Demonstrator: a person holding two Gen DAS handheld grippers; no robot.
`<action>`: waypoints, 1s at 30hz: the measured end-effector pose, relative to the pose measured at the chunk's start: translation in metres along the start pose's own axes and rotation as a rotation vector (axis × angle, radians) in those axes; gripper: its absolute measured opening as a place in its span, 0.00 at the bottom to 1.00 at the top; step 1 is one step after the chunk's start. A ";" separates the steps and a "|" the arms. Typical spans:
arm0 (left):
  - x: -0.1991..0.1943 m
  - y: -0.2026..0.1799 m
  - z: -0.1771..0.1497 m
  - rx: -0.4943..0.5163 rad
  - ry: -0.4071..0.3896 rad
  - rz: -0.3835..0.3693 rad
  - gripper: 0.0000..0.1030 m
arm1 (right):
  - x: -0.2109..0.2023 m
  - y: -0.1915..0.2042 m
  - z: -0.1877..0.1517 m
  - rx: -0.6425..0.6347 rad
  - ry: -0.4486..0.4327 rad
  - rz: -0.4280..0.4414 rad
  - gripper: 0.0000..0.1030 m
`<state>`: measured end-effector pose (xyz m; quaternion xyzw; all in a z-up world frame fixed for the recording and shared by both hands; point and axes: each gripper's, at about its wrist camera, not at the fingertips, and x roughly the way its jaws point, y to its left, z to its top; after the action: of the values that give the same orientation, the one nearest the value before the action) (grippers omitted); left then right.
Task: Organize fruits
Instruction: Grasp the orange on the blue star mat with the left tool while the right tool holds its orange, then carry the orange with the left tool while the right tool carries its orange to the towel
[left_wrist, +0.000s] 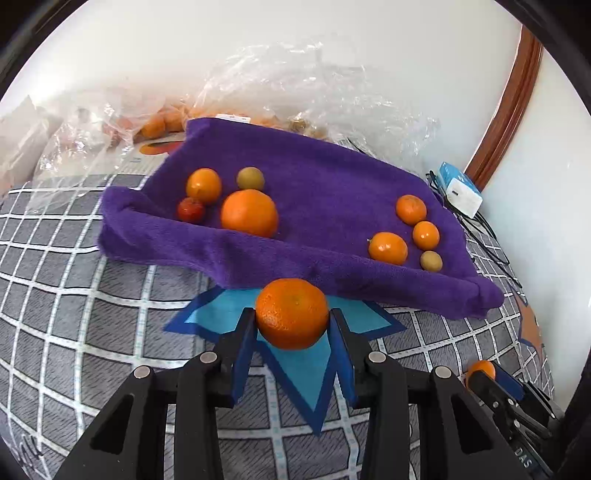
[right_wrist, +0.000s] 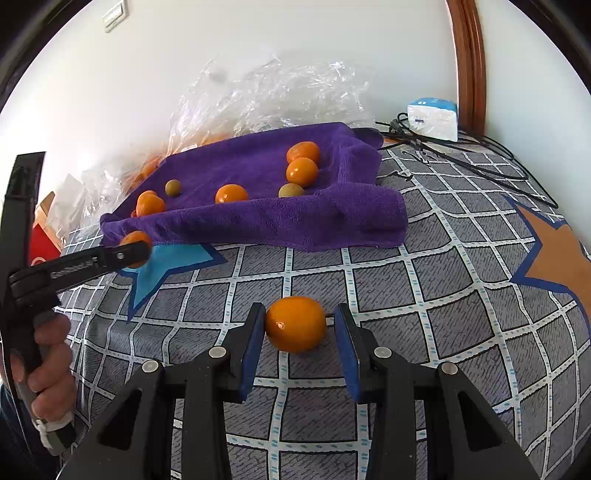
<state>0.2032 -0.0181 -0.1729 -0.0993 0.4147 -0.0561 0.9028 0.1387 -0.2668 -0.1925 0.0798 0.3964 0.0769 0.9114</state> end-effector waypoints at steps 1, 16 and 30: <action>-0.004 0.004 0.000 -0.005 0.002 0.002 0.36 | 0.000 -0.001 0.000 0.001 0.001 0.003 0.37; -0.039 0.048 0.032 -0.070 -0.047 0.044 0.36 | 0.002 -0.005 0.021 0.055 0.028 0.014 0.37; -0.020 0.063 0.099 -0.105 -0.091 0.072 0.36 | 0.044 0.032 0.134 -0.053 -0.048 0.045 0.37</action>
<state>0.2666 0.0606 -0.1090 -0.1341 0.3791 0.0026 0.9156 0.2647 -0.2379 -0.1272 0.0665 0.3703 0.1056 0.9205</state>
